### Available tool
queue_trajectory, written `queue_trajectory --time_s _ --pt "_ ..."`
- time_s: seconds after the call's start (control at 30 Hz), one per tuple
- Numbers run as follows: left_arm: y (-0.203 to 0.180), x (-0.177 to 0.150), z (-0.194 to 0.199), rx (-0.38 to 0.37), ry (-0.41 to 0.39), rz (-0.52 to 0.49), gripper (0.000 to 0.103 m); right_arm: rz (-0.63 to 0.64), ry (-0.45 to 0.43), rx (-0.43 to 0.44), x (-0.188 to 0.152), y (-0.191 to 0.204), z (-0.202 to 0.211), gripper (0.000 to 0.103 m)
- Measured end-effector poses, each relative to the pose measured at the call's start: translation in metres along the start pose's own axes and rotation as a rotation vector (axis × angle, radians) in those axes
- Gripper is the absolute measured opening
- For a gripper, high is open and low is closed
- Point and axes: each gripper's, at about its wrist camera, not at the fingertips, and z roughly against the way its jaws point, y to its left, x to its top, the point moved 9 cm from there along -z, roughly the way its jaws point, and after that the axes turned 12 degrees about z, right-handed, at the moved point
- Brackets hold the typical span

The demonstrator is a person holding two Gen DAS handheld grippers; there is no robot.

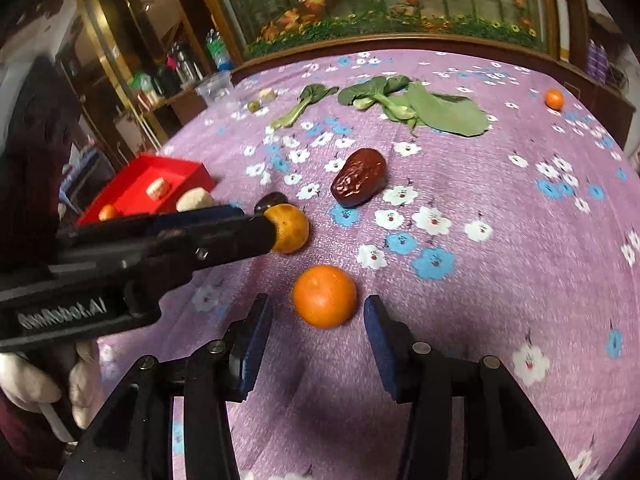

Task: Organize fruits
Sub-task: 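Grasp an orange with the left gripper while the right gripper grasps another orange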

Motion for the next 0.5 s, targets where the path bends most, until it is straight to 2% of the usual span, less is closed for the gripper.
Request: queue_trajectory --time_s 0.1,0.2,0.33,0.43,0.47,0.5 --pt "-0.003 0.001 -0.010 0.019 0.013 -0.025 0.043 0.018 -0.002 -0.008 0.003 0.001 -0.004 0.051" --pt "-0.007 0.006 -0.016 0.043 0.004 -0.058 0.043 0.019 0.000 -0.022 0.002 -0.003 -0.004 0.038" --pt "-0.005 0.006 -0.030 0.129 0.022 -0.125 0.043 0.008 -0.003 -0.014 0.001 -0.004 -0.002 0.038" --pt "-0.006 0.002 -0.032 0.110 0.027 -0.142 0.043 0.027 -0.002 -0.032 0.002 -0.002 -0.003 0.038" --pt "-0.007 0.001 -0.033 0.109 0.028 -0.146 0.042 0.032 -0.002 -0.037 0.002 -0.001 -0.004 0.038" --pt "-0.007 0.000 -0.034 0.114 0.027 -0.154 0.031 0.038 -0.002 -0.043 0.002 -0.001 -0.005 0.038"
